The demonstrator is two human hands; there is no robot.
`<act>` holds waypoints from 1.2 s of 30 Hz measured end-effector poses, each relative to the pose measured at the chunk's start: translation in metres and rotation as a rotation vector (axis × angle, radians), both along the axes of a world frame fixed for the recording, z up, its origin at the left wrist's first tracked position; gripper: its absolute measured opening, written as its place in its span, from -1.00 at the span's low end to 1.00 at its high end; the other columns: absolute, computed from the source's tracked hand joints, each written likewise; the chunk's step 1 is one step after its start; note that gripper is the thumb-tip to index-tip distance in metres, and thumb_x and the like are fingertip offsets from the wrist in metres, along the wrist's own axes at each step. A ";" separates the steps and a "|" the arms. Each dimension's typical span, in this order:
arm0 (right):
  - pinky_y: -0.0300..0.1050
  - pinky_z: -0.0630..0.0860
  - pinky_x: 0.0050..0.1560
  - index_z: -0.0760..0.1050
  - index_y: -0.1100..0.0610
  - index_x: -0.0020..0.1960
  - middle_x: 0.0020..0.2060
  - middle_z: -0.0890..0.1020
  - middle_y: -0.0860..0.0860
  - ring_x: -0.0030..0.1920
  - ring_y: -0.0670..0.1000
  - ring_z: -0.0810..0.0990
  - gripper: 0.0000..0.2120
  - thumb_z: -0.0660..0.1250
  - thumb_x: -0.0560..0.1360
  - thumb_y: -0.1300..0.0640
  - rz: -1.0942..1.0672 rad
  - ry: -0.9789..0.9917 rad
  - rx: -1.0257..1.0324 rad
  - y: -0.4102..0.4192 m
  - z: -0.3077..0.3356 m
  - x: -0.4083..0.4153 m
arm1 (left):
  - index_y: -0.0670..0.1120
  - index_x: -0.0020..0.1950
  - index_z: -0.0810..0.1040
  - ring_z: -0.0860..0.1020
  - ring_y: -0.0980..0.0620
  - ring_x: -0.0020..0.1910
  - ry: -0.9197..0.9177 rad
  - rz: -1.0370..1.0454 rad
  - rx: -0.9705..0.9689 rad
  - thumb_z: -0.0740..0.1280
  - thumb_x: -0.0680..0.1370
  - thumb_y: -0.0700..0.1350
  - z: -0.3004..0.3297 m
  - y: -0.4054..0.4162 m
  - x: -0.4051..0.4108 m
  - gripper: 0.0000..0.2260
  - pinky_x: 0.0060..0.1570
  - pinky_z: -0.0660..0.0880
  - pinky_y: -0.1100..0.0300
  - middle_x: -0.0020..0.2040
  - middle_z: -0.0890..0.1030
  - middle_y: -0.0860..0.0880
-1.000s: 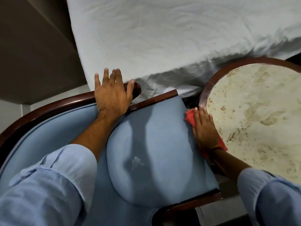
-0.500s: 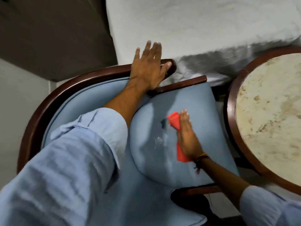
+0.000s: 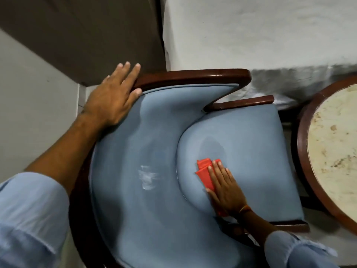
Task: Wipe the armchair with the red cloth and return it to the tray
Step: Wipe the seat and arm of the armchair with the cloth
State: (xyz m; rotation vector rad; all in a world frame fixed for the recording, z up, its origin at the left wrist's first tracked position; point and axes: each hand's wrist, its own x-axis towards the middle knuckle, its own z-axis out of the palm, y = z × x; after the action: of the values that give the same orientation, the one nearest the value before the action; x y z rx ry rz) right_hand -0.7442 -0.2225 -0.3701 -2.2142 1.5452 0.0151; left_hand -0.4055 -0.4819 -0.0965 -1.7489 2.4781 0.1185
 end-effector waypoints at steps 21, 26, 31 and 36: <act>0.16 0.21 0.64 0.10 0.14 0.68 0.69 0.13 0.13 0.70 0.16 0.06 -0.33 0.16 0.70 -0.15 0.628 -0.072 -0.125 0.005 -0.008 0.013 | -0.04 0.68 0.06 0.07 -0.12 0.67 0.082 0.039 0.015 0.03 0.73 0.13 0.001 0.004 0.005 -0.45 0.59 0.19 -0.16 0.68 0.15 -0.14; 0.11 0.22 0.62 0.20 0.20 0.65 0.66 0.22 0.15 0.68 0.13 0.15 -0.34 0.26 0.67 -0.09 0.642 -0.112 -0.184 0.012 -0.007 -0.002 | -0.06 0.69 0.03 0.05 -0.10 0.67 0.090 0.041 0.028 0.04 0.73 0.11 0.008 0.019 0.018 -0.44 0.59 0.18 -0.16 0.68 0.13 -0.12; 0.26 0.28 0.59 0.20 0.36 0.60 0.60 0.27 0.32 0.61 0.32 0.27 -0.38 0.27 0.58 0.31 0.180 -0.111 -0.230 -0.043 -0.001 0.022 | -0.07 0.69 -0.02 -0.02 -0.09 0.68 0.081 -0.025 0.042 0.12 0.72 0.00 0.014 0.027 0.026 -0.42 0.59 0.16 -0.20 0.70 0.07 -0.06; 0.04 0.04 0.70 0.08 0.23 0.68 0.68 0.19 0.08 0.68 0.15 0.18 -0.53 -0.02 0.78 0.30 -0.530 -0.961 0.163 -0.120 0.042 0.077 | -0.07 0.70 -0.05 -0.10 -0.06 0.68 0.154 -0.018 0.039 0.19 0.71 -0.17 0.010 0.055 0.038 -0.38 0.57 0.00 0.06 0.71 -0.02 -0.03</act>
State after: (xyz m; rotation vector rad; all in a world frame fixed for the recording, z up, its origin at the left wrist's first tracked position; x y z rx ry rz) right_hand -0.6677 -0.3425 -0.3280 -1.2682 1.3898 -0.8989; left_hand -0.3674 -0.4266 -0.0868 -1.7641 2.5768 0.3102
